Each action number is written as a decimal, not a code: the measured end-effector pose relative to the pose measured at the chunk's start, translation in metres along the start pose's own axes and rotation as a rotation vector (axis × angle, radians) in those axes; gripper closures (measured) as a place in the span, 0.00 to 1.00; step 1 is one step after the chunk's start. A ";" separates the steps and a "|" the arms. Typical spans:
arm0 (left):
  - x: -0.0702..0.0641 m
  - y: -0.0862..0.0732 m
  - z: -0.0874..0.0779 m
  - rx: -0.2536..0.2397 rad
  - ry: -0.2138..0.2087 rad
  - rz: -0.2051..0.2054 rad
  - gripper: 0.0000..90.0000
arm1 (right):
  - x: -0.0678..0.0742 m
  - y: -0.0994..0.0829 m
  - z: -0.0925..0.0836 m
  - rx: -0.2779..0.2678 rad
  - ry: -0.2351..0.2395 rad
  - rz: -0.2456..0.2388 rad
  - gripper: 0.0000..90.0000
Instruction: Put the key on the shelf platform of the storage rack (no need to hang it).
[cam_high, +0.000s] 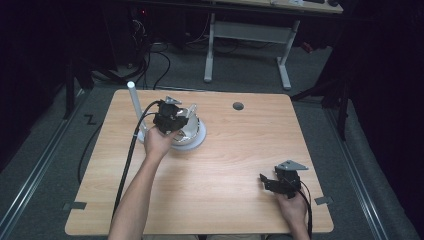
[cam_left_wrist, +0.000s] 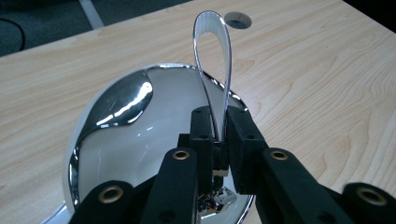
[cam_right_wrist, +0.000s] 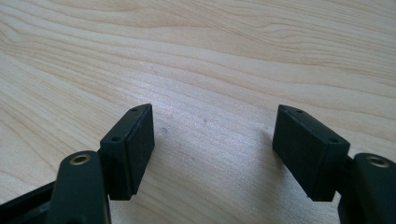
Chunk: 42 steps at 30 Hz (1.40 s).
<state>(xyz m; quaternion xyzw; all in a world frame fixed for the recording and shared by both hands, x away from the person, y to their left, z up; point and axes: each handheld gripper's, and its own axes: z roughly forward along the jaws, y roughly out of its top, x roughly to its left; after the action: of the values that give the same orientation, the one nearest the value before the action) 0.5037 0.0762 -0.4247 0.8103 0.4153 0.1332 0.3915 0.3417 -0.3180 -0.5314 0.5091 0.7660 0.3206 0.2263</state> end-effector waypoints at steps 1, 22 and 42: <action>0.000 -0.001 0.001 0.007 0.000 -0.001 0.90 | 0.000 0.000 0.000 0.000 0.000 0.000 0.33; -0.001 -0.016 0.014 0.086 0.033 -0.007 0.90 | 0.000 0.000 0.000 0.000 0.002 0.000 0.33; -0.009 -0.015 0.004 0.074 0.026 0.023 0.79 | 0.000 0.000 0.000 0.000 0.002 0.000 0.33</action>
<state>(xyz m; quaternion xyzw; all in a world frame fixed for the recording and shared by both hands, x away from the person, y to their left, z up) 0.4921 0.0723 -0.4377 0.8271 0.4156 0.1327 0.3543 0.3415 -0.3178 -0.5314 0.5087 0.7664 0.3210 0.2253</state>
